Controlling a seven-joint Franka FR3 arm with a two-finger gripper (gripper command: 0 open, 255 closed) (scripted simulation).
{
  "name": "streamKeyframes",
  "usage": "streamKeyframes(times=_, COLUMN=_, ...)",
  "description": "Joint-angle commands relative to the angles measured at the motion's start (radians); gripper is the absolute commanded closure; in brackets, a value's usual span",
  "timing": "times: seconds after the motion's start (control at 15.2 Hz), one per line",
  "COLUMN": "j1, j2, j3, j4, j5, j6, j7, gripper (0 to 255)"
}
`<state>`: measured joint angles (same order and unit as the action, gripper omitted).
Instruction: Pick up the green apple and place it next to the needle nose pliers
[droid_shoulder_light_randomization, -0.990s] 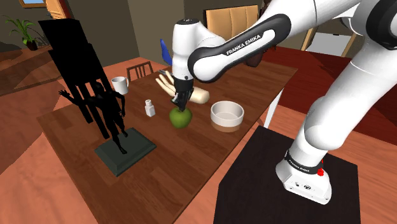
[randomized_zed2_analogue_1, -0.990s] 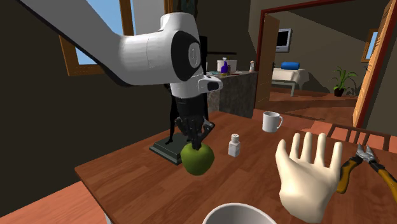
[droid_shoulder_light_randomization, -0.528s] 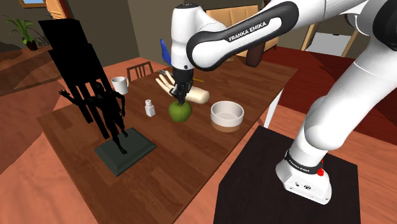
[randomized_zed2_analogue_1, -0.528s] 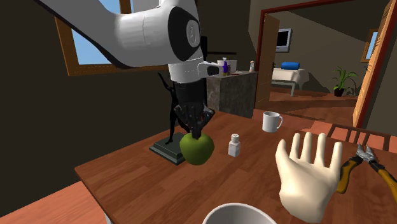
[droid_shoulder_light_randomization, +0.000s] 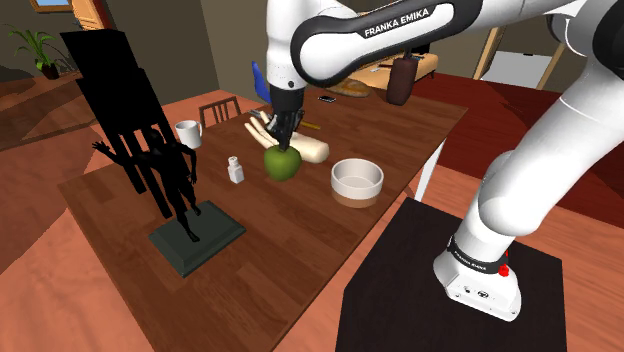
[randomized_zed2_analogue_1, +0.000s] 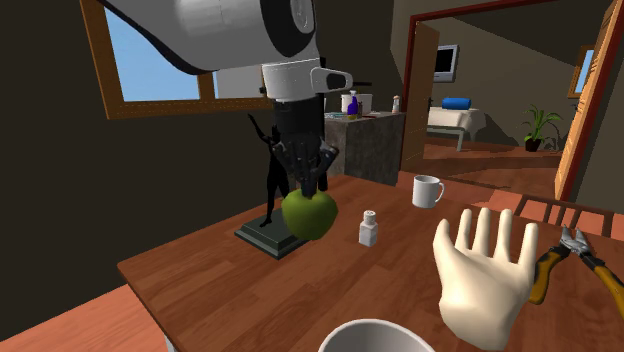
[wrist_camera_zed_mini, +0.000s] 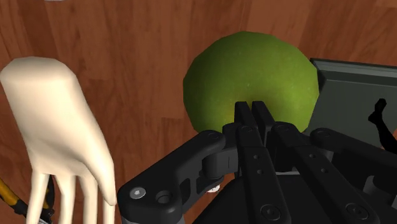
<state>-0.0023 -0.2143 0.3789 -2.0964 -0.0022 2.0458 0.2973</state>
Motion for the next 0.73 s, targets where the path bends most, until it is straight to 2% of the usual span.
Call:
streamKeyframes(times=0.0, j1=0.0, j2=-0.005, j3=-0.002, j4=0.021, j5=0.002, j6=-0.026, j7=-0.003, gripper=255)
streamKeyframes(times=0.26, j1=-0.001, j2=-0.009, j3=-0.004, j4=0.069, j5=0.004, j6=-0.078, j7=-0.007, gripper=255)
streamKeyframes(times=0.66, j1=-0.056, j2=-0.011, j3=-0.099, j4=0.057, j5=0.008, j6=-0.065, j7=-0.157, gripper=255)
